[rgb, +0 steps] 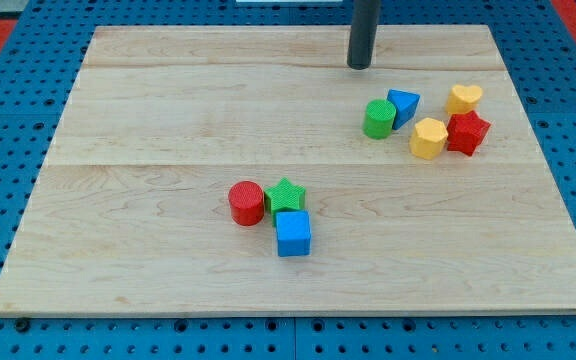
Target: Move arm towards right
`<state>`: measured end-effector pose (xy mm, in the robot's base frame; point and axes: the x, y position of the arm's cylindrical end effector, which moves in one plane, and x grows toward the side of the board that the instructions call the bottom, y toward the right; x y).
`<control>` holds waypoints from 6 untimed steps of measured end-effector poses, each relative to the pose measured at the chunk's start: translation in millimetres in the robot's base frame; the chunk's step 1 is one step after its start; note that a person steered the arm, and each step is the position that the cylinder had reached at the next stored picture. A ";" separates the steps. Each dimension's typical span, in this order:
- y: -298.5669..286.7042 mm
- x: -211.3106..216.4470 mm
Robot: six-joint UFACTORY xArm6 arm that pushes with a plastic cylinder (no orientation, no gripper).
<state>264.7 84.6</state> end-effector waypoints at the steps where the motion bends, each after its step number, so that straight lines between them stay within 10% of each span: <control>1: -2.2 -2.2; 6: 104.3 7.1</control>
